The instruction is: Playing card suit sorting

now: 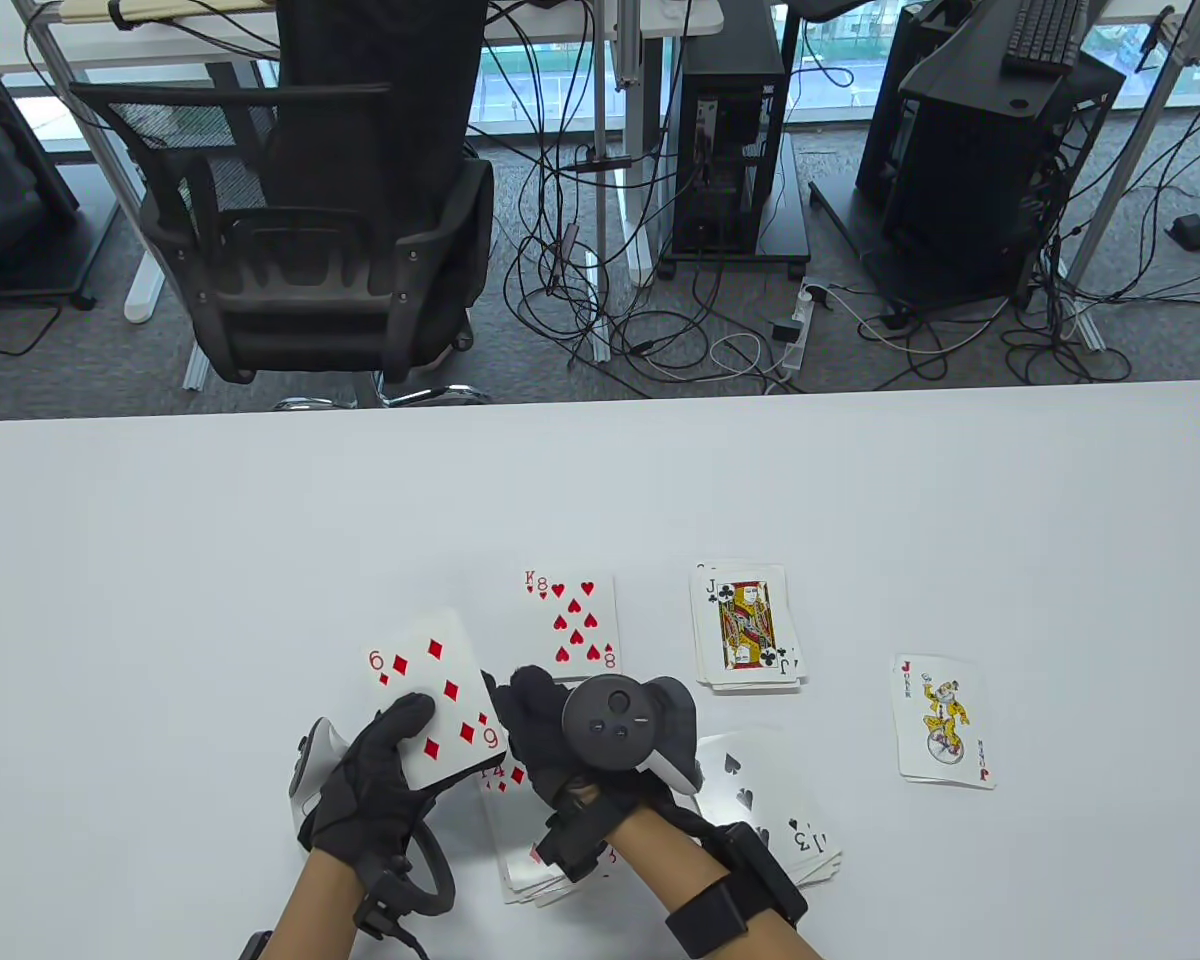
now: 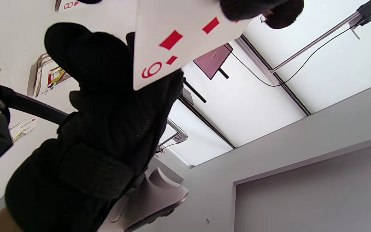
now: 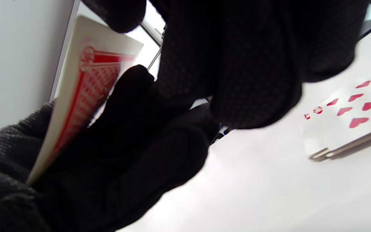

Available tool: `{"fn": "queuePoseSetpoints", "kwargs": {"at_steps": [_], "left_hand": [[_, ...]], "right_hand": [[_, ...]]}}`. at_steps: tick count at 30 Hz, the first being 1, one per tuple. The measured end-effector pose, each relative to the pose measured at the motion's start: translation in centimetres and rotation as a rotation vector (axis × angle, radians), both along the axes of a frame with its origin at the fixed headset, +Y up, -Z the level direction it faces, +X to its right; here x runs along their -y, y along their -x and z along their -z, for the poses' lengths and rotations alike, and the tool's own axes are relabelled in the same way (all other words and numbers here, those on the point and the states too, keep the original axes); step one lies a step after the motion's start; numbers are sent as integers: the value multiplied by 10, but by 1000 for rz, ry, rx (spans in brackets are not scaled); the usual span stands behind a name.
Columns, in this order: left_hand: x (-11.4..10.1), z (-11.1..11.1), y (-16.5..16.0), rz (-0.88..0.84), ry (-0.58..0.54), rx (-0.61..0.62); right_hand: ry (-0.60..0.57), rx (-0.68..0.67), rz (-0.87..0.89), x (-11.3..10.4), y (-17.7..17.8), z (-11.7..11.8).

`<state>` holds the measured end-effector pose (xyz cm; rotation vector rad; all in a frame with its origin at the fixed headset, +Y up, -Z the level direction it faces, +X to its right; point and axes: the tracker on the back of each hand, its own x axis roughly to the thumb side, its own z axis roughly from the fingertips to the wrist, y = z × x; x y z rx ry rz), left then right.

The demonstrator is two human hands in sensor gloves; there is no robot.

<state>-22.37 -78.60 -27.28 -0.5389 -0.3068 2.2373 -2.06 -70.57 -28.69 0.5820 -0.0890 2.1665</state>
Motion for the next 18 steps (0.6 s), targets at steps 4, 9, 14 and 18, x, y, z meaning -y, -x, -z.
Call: {"fn": "queuePoseSetpoints", "kwargs": {"at_steps": [4, 9, 14, 18], "left_hand": [[1, -1, -2, 18, 1, 11], [1, -3, -9, 26, -10, 44], [-1, -5, -14, 24, -25, 72], [-3, -4, -8, -17, -25, 42]], "right_hand": [[83, -45, 144, 6, -4, -6], [71, -52, 123, 9, -1, -15], [6, -16, 79, 4, -7, -18], [7, 22, 87, 3, -20, -22]]}}
